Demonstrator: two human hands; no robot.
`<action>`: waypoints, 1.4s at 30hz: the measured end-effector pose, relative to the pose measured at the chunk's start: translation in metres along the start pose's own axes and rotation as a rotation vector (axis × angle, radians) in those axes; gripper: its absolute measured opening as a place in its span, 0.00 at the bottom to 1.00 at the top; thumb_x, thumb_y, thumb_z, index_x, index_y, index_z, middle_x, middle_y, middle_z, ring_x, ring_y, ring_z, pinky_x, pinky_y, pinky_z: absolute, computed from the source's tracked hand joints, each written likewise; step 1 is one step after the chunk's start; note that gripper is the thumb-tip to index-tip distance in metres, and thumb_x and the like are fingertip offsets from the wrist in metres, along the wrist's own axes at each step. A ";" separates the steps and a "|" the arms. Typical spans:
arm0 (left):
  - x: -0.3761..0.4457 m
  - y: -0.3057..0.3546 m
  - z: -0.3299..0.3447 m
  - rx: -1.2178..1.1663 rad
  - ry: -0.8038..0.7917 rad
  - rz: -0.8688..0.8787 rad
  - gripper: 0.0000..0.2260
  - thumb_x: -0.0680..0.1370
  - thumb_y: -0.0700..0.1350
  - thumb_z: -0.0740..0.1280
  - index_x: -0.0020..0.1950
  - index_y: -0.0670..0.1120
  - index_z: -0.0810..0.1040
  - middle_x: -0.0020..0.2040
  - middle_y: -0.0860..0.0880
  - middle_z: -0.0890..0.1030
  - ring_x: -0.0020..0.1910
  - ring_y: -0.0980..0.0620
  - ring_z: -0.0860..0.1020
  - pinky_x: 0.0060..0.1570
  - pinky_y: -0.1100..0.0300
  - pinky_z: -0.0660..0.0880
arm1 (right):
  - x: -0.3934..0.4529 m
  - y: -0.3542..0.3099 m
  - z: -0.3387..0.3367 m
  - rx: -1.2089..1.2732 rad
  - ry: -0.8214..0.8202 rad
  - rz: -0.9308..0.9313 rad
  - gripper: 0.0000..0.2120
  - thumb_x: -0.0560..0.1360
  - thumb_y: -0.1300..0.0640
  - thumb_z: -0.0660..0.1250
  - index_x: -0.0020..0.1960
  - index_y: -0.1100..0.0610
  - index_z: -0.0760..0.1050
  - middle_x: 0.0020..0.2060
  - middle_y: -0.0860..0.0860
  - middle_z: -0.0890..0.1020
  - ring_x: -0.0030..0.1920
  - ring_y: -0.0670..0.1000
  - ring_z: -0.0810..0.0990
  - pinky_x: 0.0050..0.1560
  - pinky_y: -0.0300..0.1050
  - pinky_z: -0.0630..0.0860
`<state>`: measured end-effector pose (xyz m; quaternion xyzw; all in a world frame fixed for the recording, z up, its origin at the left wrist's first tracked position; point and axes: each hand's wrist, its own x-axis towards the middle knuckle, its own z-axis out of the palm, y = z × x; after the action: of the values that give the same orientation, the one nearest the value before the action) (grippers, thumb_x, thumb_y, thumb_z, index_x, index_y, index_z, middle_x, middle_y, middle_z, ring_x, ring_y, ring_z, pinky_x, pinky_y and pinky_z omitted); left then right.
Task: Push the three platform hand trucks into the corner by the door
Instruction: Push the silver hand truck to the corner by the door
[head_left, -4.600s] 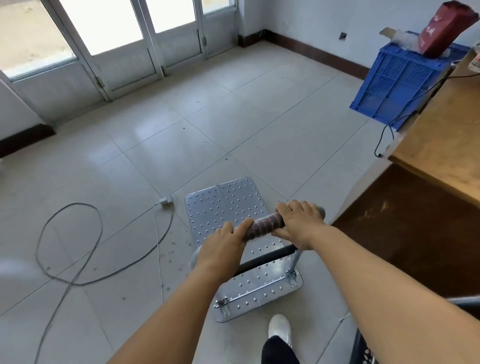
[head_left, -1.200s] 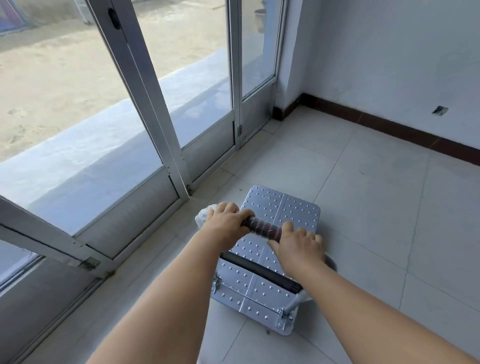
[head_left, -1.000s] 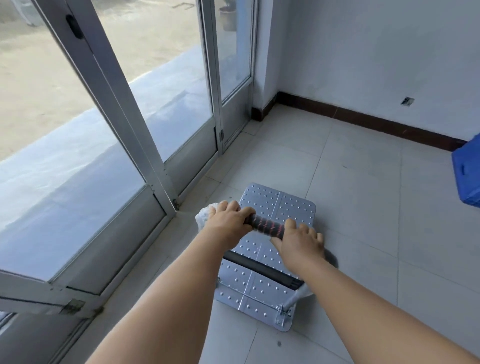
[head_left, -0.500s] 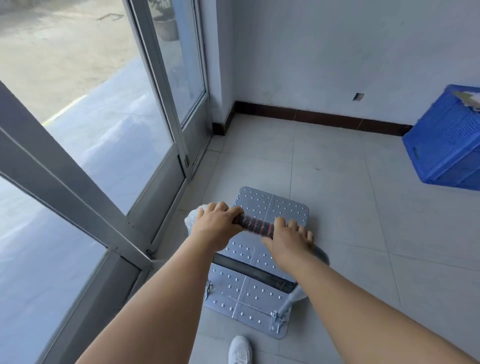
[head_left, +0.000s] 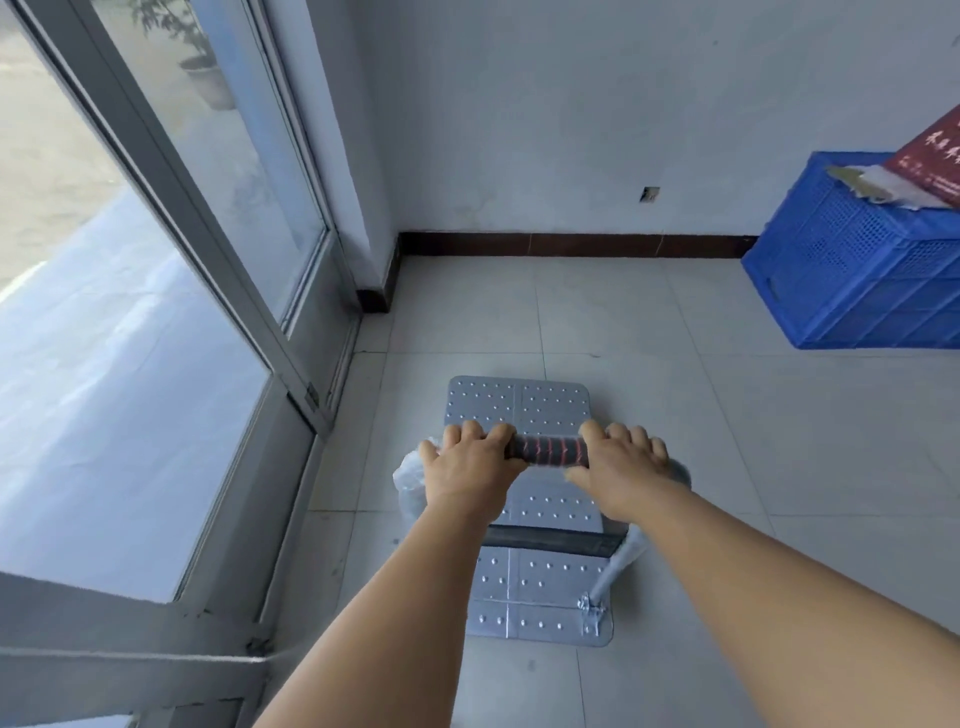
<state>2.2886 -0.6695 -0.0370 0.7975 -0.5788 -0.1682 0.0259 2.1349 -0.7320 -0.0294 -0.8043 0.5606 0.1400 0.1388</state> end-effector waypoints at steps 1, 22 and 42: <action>0.015 0.002 -0.003 0.014 -0.004 0.007 0.15 0.79 0.60 0.55 0.63 0.56 0.68 0.59 0.49 0.72 0.61 0.46 0.67 0.59 0.48 0.62 | 0.013 0.002 -0.007 -0.005 0.002 0.015 0.19 0.78 0.42 0.59 0.63 0.51 0.62 0.62 0.55 0.70 0.62 0.57 0.66 0.61 0.51 0.63; 0.314 0.038 -0.067 0.011 -0.118 0.004 0.12 0.81 0.51 0.52 0.64 0.54 0.62 0.59 0.46 0.67 0.58 0.44 0.66 0.57 0.43 0.61 | 0.303 0.027 -0.108 0.062 0.108 0.162 0.21 0.76 0.51 0.63 0.65 0.54 0.60 0.63 0.57 0.67 0.65 0.57 0.64 0.67 0.53 0.59; 0.520 0.033 -0.130 0.153 -0.060 -0.058 0.18 0.80 0.48 0.58 0.69 0.54 0.59 0.61 0.46 0.67 0.61 0.43 0.68 0.63 0.44 0.66 | 0.471 0.042 -0.183 0.158 0.094 -0.133 0.40 0.79 0.57 0.61 0.76 0.47 0.34 0.77 0.53 0.37 0.76 0.57 0.33 0.75 0.52 0.39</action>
<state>2.4391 -1.1850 -0.0302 0.8083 -0.5670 -0.1480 -0.0573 2.2651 -1.2223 -0.0427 -0.8319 0.5213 0.0481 0.1844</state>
